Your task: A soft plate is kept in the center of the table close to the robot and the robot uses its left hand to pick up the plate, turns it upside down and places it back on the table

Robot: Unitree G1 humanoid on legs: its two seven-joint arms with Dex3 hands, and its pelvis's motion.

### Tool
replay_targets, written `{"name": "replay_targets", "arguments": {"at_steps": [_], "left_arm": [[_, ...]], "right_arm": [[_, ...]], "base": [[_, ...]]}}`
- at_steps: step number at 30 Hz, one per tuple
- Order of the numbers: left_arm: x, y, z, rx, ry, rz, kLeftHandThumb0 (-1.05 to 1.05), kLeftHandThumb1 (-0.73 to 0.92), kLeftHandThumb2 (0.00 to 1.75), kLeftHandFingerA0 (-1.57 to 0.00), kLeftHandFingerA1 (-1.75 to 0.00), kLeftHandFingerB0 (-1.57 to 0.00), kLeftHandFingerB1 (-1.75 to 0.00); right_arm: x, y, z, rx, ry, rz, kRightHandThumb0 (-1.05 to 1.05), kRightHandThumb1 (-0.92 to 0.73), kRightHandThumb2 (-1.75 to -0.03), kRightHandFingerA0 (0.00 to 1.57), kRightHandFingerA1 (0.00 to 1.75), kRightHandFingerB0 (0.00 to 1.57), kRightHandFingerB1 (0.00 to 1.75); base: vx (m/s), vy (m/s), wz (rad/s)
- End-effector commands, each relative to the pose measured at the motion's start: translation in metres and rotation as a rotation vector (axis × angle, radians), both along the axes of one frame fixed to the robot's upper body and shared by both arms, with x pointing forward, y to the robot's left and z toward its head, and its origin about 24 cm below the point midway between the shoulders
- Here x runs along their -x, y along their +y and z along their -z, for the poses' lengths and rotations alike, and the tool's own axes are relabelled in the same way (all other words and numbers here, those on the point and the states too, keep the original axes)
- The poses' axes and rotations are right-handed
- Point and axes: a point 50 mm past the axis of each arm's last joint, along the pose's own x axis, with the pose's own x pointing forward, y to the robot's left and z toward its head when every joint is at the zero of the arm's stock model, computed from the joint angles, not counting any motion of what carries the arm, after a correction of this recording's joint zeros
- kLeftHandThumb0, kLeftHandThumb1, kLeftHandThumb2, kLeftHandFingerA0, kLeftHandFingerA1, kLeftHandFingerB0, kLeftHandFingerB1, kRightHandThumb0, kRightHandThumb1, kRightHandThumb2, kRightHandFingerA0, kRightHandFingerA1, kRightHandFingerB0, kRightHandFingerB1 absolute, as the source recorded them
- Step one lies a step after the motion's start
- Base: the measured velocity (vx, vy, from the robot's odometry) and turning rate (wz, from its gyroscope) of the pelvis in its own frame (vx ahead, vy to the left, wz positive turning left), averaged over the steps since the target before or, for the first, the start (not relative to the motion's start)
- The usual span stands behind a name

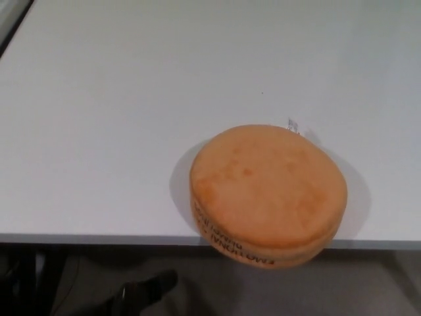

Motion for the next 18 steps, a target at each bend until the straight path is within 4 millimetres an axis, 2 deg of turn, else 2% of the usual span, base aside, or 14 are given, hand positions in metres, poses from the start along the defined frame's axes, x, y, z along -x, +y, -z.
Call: {"name": "replay_targets", "arguments": {"at_steps": [1,6,7,9,14,15,16,17,18], "left_arm": [[0.008,0.020,0.003,-0.305,-0.431,-0.029,-0.88,0.71,1.17,-0.03,-0.18,-0.07,-0.18],[0.014,0.031,0.015,-0.250,-0.487,-0.115,-0.94,0.75,1.18,-0.08,-0.15,-0.11,-0.16],[0.017,0.035,0.021,-0.228,-0.493,-0.152,-0.91,0.73,1.16,-0.08,-0.28,-0.07,-0.21],[0.020,0.041,0.028,-0.225,-0.500,-0.198,-0.90,0.76,1.18,-0.08,-0.38,-0.07,-0.21],[0.023,0.060,0.050,-0.240,-0.488,-0.299,-0.90,0.77,1.19,-0.07,-0.44,-0.07,-0.22],[0.023,0.063,0.054,-0.240,-0.480,-0.315,-0.92,0.78,1.21,-0.12,-0.49,0.00,-0.25],[0.023,0.064,0.057,-0.238,-0.474,-0.324,-0.92,0.78,1.21,-0.12,-0.49,0.00,-0.25],[0.023,0.068,0.062,-0.239,-0.462,-0.337,-0.96,0.92,0.77,-0.15,-0.36,-0.08,-0.27],[0.023,0.074,0.069,-0.256,-0.439,-0.358,-0.92,0.76,1.15,-0.11,-0.47,-0.06,-0.33]], "right_arm": [[0.002,-0.005,-0.001,0.007,0.013,0.009,-0.75,-0.86,-0.67,0.44,0.42,0.28,0.31],[0.003,-0.003,0.002,-0.011,0.018,0.011,-0.75,-0.86,-0.67,0.43,0.43,0.29,0.31],[0.004,-0.004,0.002,-0.004,0.019,0.010,-0.76,-0.86,-0.67,0.43,0.43,0.29,0.32],[0.005,-0.004,0.002,0.007,0.020,0.006,-0.75,-0.87,-0.67,0.43,0.43,0.28,0.32],[0.007,-0.005,0.003,-0.002,0.029,0.023,-0.76,-0.86,-0.67,0.43,0.43,0.29,0.32],[0.008,-0.006,0.003,-0.001,0.031,0.025,-0.75,-0.86,-0.67,0.44,0.43,0.29,0.31],[0.009,-0.006,0.003,0.000,0.030,0.026,-0.75,-0.86,-0.67,0.44,0.43,0.29,0.31],[0.011,-0.007,0.003,0.003,0.032,0.025,-0.75,-0.86,-0.67,0.44,0.43,0.29,0.31],[0.014,-0.007,0.003,0.009,0.036,0.020,-0.75,-0.86,-0.67,0.43,0.41,0.28,0.31]], "base": [[0.00,0.000,0.00],[0.00,0.000,0.00],[0.00,0.000,0.00],[0.00,0.000,0.00],[0.00,0.000,0.00],[0.00,0.000,0.00],[0.00,0.000,0.00],[0.00,0.000,0.00],[0.00,0.000,0.00]]}}
